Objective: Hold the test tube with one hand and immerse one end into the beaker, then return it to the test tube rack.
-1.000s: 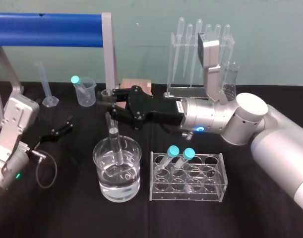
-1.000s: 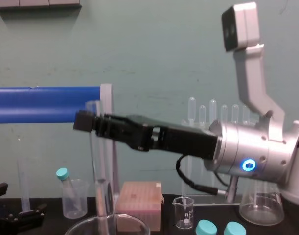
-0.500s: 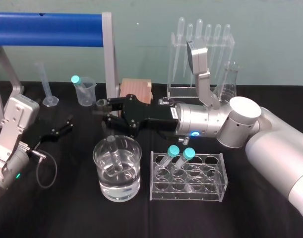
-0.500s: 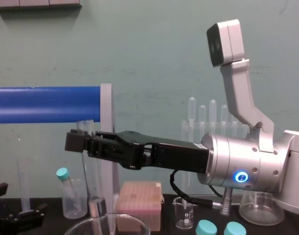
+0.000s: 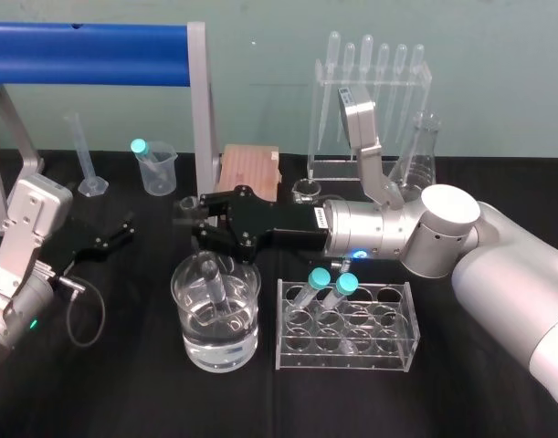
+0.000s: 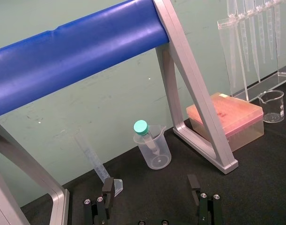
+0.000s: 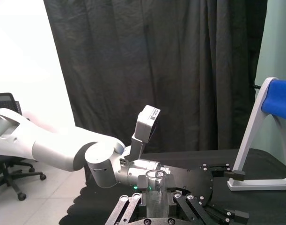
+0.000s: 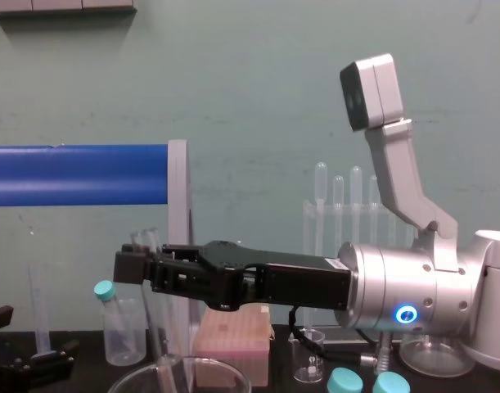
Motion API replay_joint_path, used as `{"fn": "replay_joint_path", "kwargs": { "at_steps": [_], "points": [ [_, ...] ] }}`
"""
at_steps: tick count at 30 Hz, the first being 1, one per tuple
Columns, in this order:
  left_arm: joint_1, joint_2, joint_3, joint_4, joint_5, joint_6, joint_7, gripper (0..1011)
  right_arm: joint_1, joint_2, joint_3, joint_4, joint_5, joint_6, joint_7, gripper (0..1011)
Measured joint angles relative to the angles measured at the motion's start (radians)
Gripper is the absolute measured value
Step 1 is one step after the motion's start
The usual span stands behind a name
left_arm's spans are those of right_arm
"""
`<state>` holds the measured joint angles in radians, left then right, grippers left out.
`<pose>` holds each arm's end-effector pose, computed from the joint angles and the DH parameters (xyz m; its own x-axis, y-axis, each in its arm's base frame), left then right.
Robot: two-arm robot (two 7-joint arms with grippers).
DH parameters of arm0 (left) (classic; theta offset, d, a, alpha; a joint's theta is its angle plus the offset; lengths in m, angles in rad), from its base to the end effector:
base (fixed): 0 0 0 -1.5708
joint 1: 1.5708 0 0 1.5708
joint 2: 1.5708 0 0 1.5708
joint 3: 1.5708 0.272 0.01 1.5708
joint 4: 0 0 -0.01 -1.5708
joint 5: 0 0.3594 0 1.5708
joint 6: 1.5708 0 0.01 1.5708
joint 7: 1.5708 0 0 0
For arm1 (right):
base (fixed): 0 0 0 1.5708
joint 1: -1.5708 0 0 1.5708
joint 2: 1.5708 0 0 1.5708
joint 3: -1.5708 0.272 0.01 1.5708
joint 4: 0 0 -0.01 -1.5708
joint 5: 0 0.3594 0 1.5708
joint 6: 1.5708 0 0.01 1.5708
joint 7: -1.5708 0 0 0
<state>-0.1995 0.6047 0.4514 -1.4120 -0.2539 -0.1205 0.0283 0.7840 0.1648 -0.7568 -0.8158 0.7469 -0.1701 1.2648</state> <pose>0.4030 0.0591 -0.2975 0.2923 0.8803 0.3738 -0.9553 0.2873 0.0703 0.5328 0.0968 -0.2522 0.9969 0.0704 -0.0343 -0.0656 0.9900 0.1252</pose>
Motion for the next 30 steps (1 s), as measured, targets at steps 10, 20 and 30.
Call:
{"fn": "replay_joint_path", "kwargs": {
  "at_steps": [10,20,30],
  "points": [
    [0.000,0.000,0.000,0.000,0.000,0.000,0.000,1000,0.000,-0.009,0.006,0.014,-0.007,-0.007,0.005,228],
    [0.000,0.000,0.000,0.000,0.000,0.000,0.000,1000,0.000,-0.008,0.006,0.013,-0.006,-0.007,0.004,227],
    [0.000,0.000,0.000,0.000,0.000,0.000,0.000,1000,0.000,-0.007,0.006,0.012,-0.005,-0.007,0.004,227]
  ]
}}
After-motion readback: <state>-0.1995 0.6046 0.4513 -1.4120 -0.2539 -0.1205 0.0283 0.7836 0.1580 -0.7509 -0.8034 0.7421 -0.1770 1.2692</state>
